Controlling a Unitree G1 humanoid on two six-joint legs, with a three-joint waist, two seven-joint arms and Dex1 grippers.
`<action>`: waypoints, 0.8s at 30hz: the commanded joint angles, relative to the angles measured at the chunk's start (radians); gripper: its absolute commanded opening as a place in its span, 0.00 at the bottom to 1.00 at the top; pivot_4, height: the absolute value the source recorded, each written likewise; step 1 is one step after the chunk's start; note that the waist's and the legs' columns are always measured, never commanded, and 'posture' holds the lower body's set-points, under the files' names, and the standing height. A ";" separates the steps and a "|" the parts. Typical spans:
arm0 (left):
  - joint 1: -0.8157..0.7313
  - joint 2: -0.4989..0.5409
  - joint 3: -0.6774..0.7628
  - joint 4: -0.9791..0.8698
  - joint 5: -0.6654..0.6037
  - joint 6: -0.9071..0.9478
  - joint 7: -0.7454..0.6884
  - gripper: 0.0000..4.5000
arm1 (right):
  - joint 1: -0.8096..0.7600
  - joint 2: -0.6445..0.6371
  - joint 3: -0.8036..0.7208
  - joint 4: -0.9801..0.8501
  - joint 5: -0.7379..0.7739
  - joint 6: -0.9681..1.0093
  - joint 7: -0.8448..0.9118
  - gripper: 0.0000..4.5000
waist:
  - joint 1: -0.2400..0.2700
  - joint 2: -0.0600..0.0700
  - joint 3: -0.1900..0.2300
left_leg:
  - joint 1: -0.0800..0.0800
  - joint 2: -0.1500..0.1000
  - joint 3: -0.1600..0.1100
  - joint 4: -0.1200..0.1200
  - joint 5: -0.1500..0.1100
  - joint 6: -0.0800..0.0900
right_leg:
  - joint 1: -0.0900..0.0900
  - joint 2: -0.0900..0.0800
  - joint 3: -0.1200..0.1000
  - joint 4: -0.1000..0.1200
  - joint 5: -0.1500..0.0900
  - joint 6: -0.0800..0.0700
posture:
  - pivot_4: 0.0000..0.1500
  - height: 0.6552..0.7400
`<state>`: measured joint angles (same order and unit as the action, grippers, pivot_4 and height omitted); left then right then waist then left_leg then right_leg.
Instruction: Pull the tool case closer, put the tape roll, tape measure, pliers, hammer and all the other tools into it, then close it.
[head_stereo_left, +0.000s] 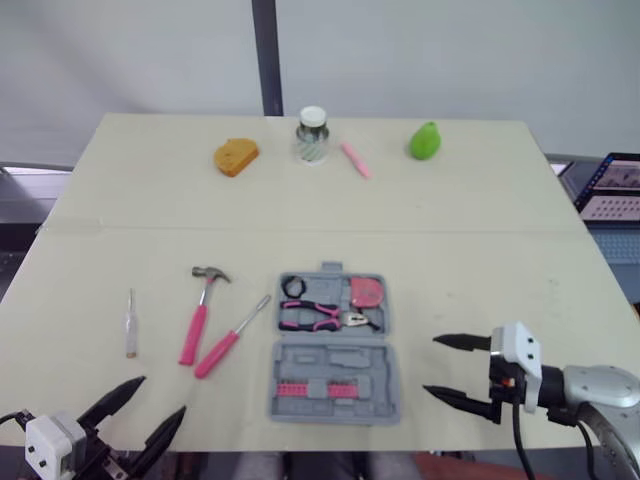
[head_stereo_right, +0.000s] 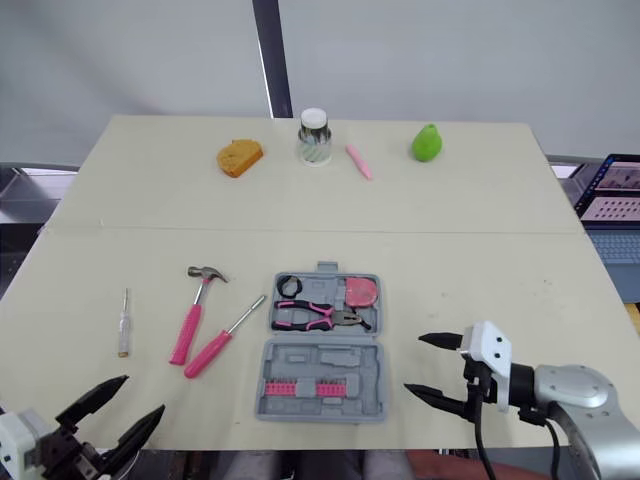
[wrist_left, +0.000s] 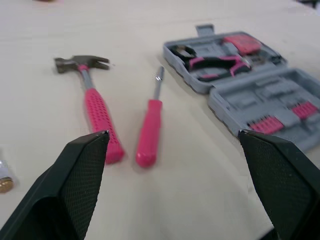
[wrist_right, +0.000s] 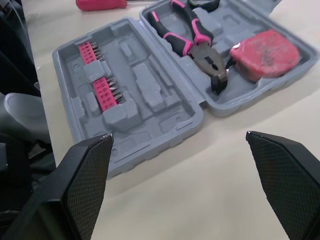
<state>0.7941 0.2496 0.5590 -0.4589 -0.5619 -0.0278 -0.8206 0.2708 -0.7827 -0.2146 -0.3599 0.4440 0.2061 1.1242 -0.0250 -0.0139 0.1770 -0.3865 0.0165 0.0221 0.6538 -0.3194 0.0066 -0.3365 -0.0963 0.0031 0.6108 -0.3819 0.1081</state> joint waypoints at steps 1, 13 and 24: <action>0.050 -0.067 -0.020 -0.085 -0.018 0.041 0.122 0.98 | 0.011 -0.002 -0.051 -0.074 0.052 -0.011 -0.004 1.00 | -0.001 0.000 0.000 | 0.000 0.000 0.000 0.000 0.000 0.000 | 0.000 0.000 0.000 0.000 0.000 0.001 | 1.00 0.72; 0.095 -0.117 -0.044 -0.188 -0.049 0.115 0.270 0.98 | 0.025 0.010 -0.045 -0.129 0.094 0.020 -0.033 1.00 | 0.019 -0.002 0.001 | 0.002 0.001 0.000 0.002 0.004 0.003 | 0.005 0.000 0.000 -0.002 0.002 0.007 | 1.00 0.72; -0.065 -0.023 0.047 -0.286 -0.116 0.412 0.679 0.98 | -0.009 0.007 -0.030 -0.103 0.090 0.028 -0.030 1.00 | 0.027 0.000 0.001 | 0.001 0.001 -0.003 0.003 0.005 0.002 | 0.007 -0.001 -0.004 -0.007 0.003 0.010 | 1.00 0.72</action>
<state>0.7438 0.2100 0.5802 -0.7035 -0.6665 0.3321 -0.2213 0.2612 -0.7753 -0.2425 -0.4596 0.5171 0.2364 1.0948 0.0021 -0.0135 0.1776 -0.3853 0.0175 0.0182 0.6574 -0.3149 0.0085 -0.3279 -0.0969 -0.0011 0.6040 -0.3785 0.1186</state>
